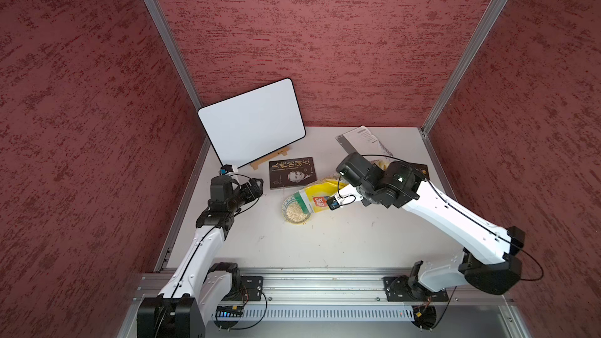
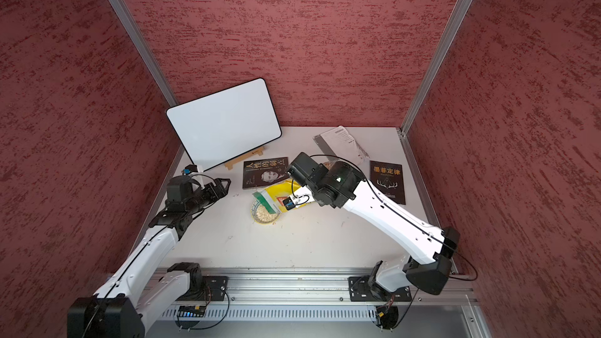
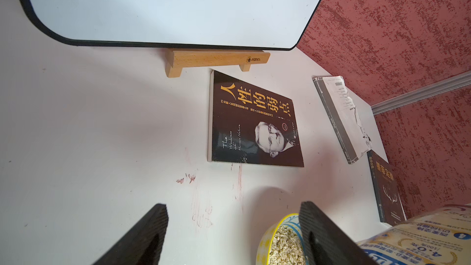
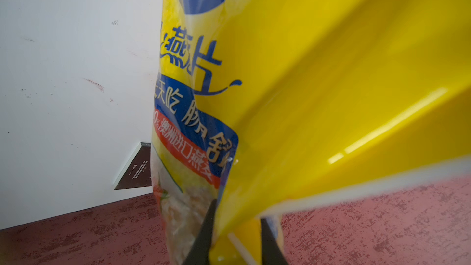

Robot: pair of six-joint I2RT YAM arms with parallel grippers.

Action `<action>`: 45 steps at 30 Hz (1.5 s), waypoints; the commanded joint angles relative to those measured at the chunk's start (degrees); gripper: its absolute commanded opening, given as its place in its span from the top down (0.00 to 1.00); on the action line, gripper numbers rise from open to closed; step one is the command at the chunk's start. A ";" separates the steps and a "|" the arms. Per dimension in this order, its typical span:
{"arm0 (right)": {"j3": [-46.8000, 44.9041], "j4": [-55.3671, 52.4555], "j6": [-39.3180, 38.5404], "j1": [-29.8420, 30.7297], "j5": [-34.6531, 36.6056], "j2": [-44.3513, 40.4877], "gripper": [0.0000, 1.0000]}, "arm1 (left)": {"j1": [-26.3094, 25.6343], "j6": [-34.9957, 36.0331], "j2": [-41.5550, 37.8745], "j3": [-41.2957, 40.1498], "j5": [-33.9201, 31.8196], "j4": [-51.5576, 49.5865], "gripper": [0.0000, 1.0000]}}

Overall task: Pour the oats into the breakfast bowl
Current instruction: Pour the oats into the bowl.

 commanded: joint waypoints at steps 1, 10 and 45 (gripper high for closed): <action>0.08 7.46 2.90 -1.61 0.77 -3.67 1.00 | 0.61 0.77 0.06 1.18 -0.24 -0.60 0.14; -8.28 13.81 7.77 -6.67 -8.21 -7.92 1.00 | 0.64 0.67 0.15 1.72 0.13 -1.35 0.14; -32.66 31.58 16.78 -19.11 -30.37 -22.07 1.00 | -14.85 10.13 11.96 4.73 20.14 14.13 0.42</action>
